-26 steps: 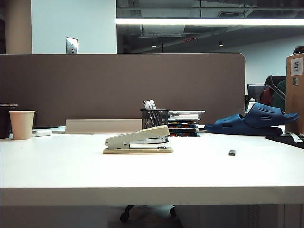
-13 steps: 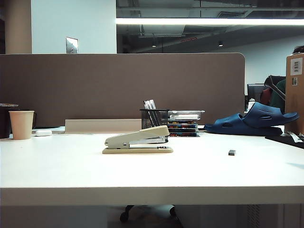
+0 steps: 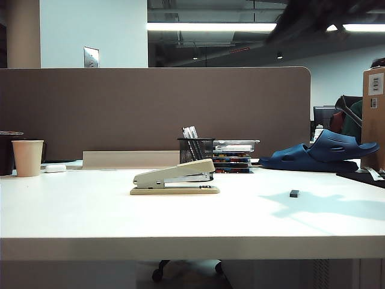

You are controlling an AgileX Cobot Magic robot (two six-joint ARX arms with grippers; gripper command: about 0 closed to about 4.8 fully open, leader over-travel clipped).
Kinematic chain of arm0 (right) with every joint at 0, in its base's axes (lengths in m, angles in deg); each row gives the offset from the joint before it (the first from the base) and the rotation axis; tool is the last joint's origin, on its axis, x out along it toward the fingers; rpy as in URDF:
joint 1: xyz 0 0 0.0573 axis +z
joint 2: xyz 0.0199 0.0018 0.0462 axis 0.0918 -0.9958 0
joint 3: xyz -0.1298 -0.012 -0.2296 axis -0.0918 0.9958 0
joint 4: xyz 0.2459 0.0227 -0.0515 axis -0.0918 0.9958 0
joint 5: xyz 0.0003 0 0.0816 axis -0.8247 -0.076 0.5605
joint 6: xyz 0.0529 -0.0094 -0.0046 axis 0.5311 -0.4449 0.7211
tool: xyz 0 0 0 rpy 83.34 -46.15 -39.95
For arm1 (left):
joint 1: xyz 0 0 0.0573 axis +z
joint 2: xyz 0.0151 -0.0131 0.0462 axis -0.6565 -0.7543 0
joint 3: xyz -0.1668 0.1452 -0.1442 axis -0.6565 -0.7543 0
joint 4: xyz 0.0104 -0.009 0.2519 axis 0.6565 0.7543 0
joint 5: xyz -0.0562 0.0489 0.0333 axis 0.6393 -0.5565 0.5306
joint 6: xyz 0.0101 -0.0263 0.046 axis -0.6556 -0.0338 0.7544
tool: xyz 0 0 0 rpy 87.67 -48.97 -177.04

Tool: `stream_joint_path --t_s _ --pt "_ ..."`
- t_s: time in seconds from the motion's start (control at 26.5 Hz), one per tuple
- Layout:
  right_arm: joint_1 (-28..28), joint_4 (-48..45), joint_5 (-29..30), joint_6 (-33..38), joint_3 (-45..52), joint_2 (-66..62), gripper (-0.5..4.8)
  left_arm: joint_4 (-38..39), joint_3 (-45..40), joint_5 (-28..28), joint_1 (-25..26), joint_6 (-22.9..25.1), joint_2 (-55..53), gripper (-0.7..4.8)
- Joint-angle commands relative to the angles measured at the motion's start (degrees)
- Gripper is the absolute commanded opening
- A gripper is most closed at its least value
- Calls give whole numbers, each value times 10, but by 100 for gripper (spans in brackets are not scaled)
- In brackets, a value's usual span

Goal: Press the stapler down.

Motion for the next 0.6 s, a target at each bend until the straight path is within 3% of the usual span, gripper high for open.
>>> stream_joint_path --t_s 0.04,0.26,0.6 --pt "19 -61 10 0 -25 -54 -9 -7 2 2 1 3 0 -5" --pt "46 -137 13 29 -63 -171 -9 -7 2 1 1 3 0 -5" --pt "71 -148 23 33 -107 -294 -9 -7 2 -5 1 3 0 -5"
